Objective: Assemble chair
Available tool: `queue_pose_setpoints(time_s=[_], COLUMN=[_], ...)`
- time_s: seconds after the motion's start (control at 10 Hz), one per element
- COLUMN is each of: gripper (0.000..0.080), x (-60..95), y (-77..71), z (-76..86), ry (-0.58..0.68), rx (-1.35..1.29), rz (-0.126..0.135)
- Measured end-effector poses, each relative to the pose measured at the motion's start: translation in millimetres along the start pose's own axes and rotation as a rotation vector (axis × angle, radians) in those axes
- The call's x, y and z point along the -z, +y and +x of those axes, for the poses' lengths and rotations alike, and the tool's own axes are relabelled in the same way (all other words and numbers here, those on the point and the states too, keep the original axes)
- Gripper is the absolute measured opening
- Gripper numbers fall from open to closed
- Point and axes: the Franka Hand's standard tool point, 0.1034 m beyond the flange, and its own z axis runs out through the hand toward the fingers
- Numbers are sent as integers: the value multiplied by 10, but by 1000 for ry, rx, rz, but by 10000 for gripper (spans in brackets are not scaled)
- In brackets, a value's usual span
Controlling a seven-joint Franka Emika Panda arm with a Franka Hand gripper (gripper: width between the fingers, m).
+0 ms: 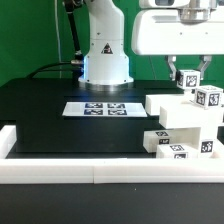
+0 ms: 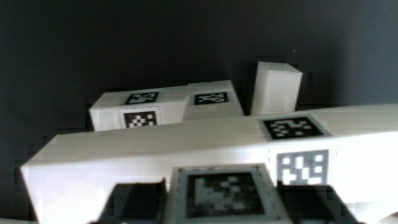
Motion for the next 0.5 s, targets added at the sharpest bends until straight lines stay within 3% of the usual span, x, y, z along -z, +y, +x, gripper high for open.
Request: queue_pose_setpoints(time_s=[0.5], gripper=[290], x=[-49], y=[12], z=[11], ry=[-6], rx=[3], rz=[-5])
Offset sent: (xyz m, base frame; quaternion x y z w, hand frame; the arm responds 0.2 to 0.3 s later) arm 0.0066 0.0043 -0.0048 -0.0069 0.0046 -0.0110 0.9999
